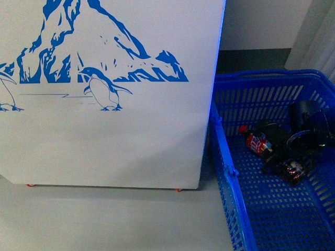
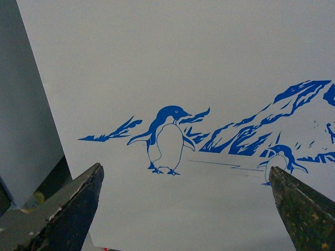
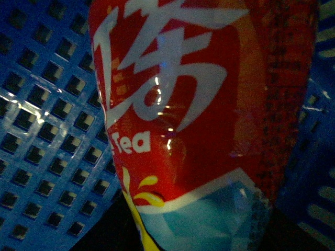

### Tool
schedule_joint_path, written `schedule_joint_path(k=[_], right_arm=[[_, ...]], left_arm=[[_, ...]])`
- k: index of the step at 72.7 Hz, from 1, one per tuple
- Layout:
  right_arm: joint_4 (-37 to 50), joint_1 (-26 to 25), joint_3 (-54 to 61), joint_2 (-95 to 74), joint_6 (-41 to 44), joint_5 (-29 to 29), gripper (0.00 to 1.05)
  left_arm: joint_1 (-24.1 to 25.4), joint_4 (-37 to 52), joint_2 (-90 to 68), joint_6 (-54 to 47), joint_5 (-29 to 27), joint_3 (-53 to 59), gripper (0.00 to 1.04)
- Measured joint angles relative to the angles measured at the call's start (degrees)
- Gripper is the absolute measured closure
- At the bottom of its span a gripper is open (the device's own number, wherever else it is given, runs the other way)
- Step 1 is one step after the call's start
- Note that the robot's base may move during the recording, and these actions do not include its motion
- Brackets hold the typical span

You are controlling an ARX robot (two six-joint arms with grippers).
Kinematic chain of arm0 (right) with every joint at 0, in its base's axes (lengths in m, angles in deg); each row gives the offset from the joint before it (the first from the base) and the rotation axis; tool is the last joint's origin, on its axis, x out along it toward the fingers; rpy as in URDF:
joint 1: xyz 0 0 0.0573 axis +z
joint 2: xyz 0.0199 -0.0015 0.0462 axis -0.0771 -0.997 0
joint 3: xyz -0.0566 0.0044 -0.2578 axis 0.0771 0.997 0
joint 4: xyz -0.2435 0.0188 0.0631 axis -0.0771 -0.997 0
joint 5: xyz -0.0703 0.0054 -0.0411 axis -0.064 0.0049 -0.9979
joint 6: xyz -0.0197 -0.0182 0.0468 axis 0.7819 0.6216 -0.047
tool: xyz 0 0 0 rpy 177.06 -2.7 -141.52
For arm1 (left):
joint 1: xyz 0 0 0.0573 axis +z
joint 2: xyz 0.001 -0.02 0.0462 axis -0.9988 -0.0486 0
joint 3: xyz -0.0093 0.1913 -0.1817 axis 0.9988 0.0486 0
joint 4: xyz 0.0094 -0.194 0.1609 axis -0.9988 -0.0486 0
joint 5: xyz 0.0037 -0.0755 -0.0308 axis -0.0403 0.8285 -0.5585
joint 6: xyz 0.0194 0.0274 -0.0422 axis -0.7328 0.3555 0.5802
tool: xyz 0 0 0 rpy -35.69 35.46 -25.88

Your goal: Put drink in fridge

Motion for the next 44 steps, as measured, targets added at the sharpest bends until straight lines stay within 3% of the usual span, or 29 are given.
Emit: schedule_joint_path(k=[32,44], right_arm=[[3.7,2.6,25.7,39.6,-18.1,5.0,0.67],[5.7,3.8,35.8,55.3,-25.2,3.9,0.67]], left_arm=[[0.0,0.0,0.0,0.0,0.0,0.0,0.08],[0.0,0.0,0.0,0.0,0.0,0.0,0.08]])
